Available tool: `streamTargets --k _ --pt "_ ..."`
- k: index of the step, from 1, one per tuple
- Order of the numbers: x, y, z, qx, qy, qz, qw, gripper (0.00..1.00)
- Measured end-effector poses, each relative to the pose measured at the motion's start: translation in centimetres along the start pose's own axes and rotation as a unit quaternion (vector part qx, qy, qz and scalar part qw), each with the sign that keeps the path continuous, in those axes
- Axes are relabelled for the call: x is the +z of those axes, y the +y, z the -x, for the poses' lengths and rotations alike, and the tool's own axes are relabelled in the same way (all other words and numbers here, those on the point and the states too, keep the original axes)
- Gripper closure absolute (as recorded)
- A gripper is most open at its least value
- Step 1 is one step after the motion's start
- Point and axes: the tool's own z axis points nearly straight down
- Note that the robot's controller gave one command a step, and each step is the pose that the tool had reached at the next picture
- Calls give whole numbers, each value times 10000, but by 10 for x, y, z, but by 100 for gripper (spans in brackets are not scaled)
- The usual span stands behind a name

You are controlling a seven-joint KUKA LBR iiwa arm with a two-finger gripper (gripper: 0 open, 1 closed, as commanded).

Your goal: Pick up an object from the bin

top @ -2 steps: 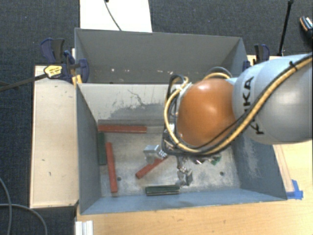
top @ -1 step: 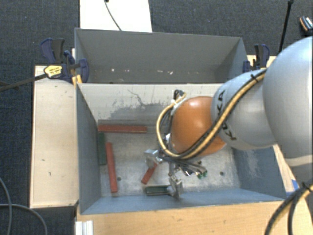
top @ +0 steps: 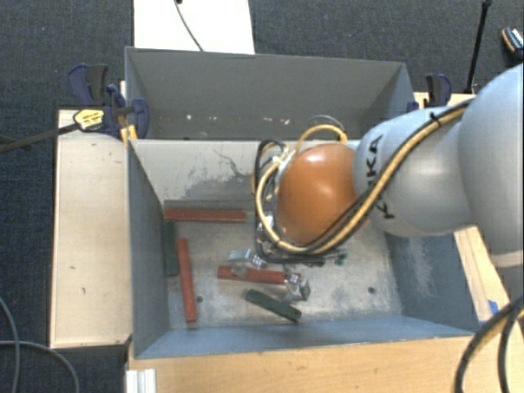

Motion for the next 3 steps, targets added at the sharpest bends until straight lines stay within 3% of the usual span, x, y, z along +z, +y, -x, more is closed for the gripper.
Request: streamTargets --k 1,2,3 --pt "0 -60 -54 115 12 -11 9999 0" --pt "-3 17 15 -807 13 31 9967 0" --pt "-3 14 12 -766 24 26 9971 100"
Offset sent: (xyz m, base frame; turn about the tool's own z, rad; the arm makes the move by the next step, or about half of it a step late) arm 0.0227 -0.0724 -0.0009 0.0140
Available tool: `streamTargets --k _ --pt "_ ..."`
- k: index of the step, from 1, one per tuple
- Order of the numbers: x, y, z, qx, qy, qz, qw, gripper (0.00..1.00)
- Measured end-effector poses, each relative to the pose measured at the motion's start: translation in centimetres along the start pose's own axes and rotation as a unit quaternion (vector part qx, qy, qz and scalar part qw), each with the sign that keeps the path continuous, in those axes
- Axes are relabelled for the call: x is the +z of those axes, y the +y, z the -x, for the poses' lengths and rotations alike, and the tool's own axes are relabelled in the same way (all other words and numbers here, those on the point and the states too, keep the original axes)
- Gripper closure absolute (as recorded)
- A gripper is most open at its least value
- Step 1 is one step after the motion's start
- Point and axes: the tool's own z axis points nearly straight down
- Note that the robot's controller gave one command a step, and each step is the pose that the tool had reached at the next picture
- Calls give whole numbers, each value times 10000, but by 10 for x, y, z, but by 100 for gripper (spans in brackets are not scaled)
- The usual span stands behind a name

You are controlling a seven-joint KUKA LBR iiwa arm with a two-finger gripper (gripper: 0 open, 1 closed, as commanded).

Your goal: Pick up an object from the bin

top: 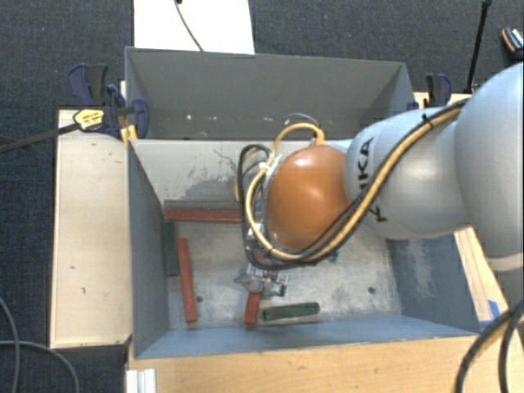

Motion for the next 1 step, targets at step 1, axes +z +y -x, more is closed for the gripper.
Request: streamTargets --k 1 --pt "-134 -16 9 47 -34 -51 10000 100"
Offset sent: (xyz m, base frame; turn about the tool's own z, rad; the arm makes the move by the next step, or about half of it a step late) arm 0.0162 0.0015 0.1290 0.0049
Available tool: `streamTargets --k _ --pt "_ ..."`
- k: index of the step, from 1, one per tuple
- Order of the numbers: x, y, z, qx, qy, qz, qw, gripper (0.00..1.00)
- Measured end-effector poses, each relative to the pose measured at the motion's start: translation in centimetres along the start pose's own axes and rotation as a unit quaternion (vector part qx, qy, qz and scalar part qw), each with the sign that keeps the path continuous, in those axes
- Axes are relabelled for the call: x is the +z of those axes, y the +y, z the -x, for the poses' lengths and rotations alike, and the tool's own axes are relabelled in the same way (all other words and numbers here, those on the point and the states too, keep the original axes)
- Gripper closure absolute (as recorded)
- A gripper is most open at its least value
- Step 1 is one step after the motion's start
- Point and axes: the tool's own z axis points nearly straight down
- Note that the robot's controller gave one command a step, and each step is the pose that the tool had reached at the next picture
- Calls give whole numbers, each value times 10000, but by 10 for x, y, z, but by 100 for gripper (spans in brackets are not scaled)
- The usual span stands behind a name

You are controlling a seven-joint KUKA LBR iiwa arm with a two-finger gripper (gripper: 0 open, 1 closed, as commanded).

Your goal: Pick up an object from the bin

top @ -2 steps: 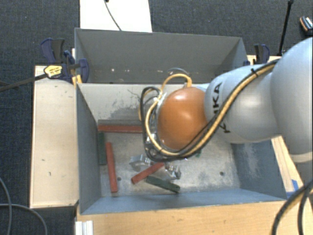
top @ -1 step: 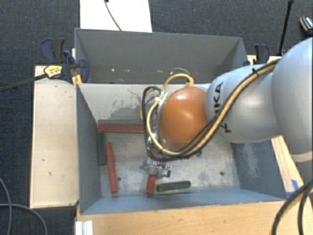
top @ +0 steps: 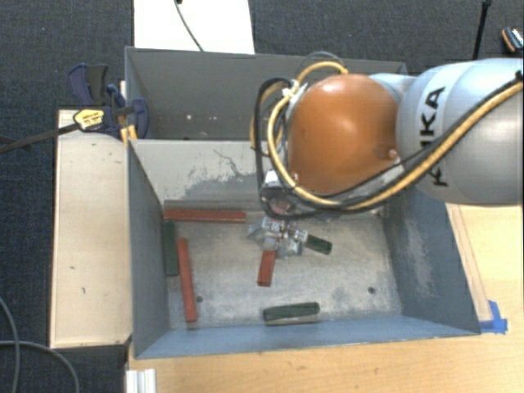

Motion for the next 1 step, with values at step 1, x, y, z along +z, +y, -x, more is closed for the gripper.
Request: streamTargets --k 1 --pt "-123 1 -11 235 -2 -9 9997 100"
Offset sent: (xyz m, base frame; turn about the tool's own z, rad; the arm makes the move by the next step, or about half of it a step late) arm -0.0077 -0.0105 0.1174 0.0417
